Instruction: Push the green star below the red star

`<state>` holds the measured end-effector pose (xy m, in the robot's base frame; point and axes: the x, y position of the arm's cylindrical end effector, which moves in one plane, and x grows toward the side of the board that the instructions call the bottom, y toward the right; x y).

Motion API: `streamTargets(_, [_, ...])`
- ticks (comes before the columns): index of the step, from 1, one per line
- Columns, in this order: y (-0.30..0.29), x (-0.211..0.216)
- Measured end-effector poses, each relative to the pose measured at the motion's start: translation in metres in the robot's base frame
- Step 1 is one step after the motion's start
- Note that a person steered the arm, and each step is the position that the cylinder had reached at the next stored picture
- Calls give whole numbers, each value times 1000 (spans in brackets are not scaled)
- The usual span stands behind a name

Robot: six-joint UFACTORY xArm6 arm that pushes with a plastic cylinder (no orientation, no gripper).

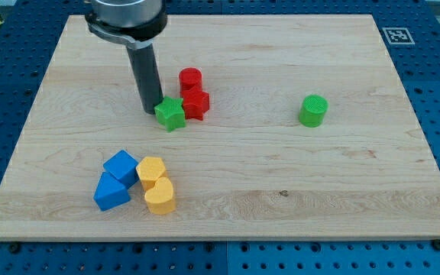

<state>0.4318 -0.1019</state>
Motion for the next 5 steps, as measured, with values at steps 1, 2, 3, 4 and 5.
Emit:
streamTargets(1, [3, 26])
streamTargets(2, [4, 55])
streamTargets(3, [8, 62])
streamTargets(4, [-1, 62])
streamTargets(5, [-9, 47])
